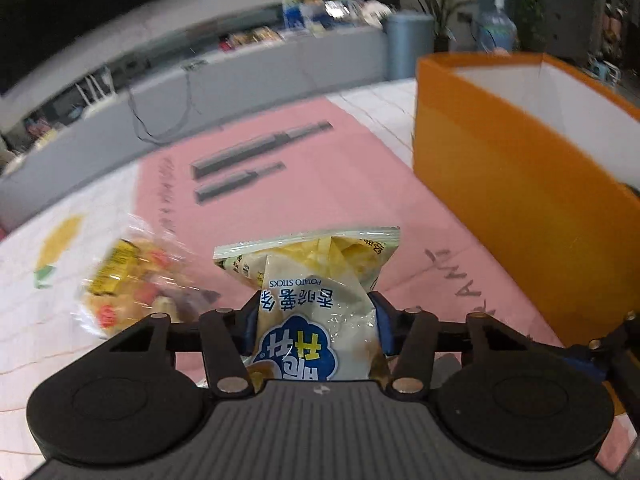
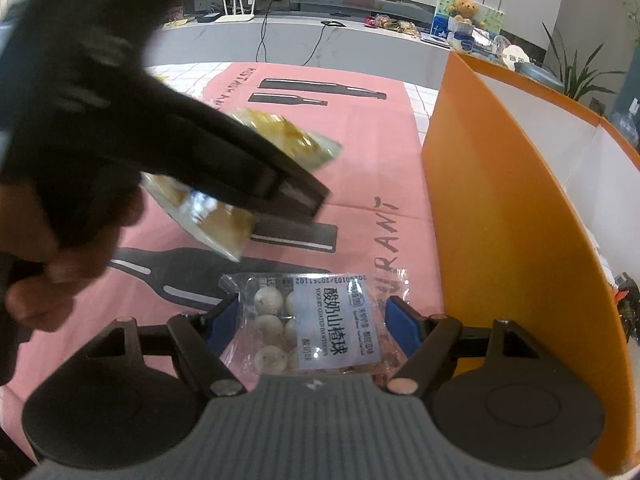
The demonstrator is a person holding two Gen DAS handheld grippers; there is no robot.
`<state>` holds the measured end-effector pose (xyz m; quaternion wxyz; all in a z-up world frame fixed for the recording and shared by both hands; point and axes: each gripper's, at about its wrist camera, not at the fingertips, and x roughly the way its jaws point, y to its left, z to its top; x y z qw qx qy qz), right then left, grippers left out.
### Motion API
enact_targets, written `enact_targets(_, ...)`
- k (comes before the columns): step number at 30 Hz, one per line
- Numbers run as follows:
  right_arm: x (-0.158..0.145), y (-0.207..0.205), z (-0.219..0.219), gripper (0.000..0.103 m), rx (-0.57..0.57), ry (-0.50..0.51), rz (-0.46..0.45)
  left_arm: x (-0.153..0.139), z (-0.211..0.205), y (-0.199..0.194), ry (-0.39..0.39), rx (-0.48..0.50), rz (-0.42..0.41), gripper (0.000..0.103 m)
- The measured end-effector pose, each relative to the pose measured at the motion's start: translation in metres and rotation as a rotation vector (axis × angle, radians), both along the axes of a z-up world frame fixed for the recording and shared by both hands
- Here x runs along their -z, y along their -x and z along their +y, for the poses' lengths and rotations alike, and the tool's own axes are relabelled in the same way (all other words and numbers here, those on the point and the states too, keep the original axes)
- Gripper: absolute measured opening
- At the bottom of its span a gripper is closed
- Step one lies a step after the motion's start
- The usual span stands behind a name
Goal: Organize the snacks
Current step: 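Drop the egg pack into the orange box with the right tool while the left tool carries the bag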
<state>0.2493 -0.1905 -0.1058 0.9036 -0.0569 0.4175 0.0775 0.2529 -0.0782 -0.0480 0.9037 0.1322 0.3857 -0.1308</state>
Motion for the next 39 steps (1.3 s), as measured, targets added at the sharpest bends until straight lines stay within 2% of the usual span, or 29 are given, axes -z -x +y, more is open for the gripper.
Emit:
enact_targets(3, -0.006, 0.003, -0.001, 0.075, 0.002, -0.031, -0.012, -0.023, 0.015, 0.013, 0.052, -0.034, -0.034, 0.057)
enact_targets(8, -0.025, 0.016, -0.002, 0.075, -0.009, -0.072, -0.083, -0.064, 0.041, 0.049, 0.147, -0.086, -0.101, 0.057)
enact_targets(12, -0.049, 0.033, -0.016, 0.075, 0.006, -0.137, -0.139, -0.087, 0.061, 0.072, 0.264, -0.116, -0.125, 0.057)
enact_targets(14, -0.062, 0.048, -0.032, 0.075, 0.029, -0.206, -0.177, -0.096, 0.067, 0.081, 0.323, -0.114, -0.112, 0.057)
enact_targets(18, -0.088, 0.065, -0.062, 0.075, 0.063, -0.315, -0.273, -0.108, 0.068, 0.086, 0.415, -0.121, -0.102, 0.057)
enact_targets(23, -0.110, 0.059, -0.101, 0.075, 0.153, -0.257, -0.371, -0.099, 0.065, 0.081, 0.443, -0.135, -0.073, 0.057)
enact_targets(26, -0.104, 0.041, -0.128, 0.075, 0.231, -0.208, -0.351, -0.089, 0.064, 0.078, 0.463, -0.130, -0.040, 0.057)
enact_targets(29, -0.092, 0.017, -0.146, 0.074, 0.275, -0.179, -0.288, -0.076, 0.056, 0.076, 0.454, -0.116, -0.006, 0.057)
enact_targets(35, -0.067, -0.018, -0.159, 0.074, 0.301, -0.129, -0.193, -0.063, 0.044, 0.077, 0.449, -0.084, 0.039, 0.057)
enact_targets(39, -0.064, -0.032, -0.160, 0.074, 0.260, -0.173, -0.133, -0.061, 0.039, 0.078, 0.447, -0.073, 0.031, 0.057)
